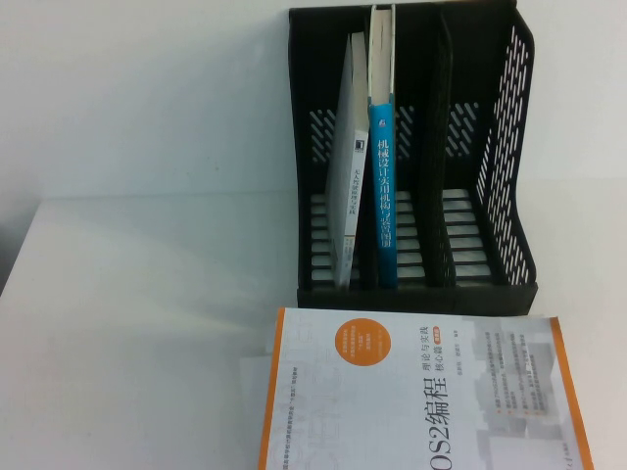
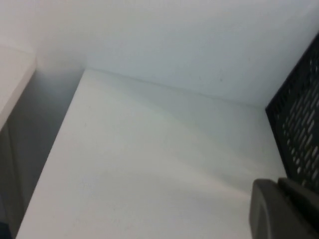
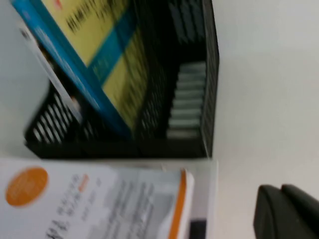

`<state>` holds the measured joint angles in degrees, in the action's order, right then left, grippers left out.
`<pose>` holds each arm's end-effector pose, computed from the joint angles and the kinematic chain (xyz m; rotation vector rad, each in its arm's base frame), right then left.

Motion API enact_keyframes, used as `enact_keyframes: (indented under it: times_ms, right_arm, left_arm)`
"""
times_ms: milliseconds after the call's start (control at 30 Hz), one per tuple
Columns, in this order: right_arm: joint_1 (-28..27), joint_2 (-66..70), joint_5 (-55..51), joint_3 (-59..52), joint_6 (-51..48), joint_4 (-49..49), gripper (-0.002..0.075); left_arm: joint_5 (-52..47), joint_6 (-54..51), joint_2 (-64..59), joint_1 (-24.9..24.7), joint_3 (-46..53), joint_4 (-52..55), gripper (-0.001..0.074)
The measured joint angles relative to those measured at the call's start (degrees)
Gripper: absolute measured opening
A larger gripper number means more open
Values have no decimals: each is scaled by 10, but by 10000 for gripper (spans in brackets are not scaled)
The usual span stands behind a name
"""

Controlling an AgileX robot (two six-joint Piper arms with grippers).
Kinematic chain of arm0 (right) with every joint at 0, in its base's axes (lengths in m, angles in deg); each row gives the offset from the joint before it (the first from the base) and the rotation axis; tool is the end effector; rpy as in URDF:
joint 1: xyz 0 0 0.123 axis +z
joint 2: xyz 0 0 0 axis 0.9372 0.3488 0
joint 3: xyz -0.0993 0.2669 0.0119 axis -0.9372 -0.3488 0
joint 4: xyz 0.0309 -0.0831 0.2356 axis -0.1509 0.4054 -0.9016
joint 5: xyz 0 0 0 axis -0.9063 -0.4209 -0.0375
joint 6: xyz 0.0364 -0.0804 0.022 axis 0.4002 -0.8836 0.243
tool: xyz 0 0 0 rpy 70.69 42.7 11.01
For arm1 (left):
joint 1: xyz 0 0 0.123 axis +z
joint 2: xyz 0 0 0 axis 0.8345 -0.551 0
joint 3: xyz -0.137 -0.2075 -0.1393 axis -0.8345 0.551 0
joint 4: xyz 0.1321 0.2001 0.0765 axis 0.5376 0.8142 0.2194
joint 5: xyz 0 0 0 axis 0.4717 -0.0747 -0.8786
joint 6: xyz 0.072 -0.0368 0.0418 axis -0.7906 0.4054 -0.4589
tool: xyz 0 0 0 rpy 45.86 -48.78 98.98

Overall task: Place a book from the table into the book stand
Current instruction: Push book with right arm

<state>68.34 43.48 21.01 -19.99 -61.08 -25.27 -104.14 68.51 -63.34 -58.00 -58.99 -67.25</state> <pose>0.1322 0.0196 0.3161 0.0245 2.0093 0.3403 0.0957 -0.0044 0.3140 -0.3192 1.8523 -0.3024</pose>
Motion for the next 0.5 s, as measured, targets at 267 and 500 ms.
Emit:
enact_keyframes:
  times_ms: [267,500]
  right_arm:
    - [0,226,-145,85,88,91,-3]
    - [1,313,-170,95,-34,-46,-3]
  left_arm:
    - [-31,-333,-103,0,0,-243,-4]
    - [-103,-554,-226,0,-1,-454,-4]
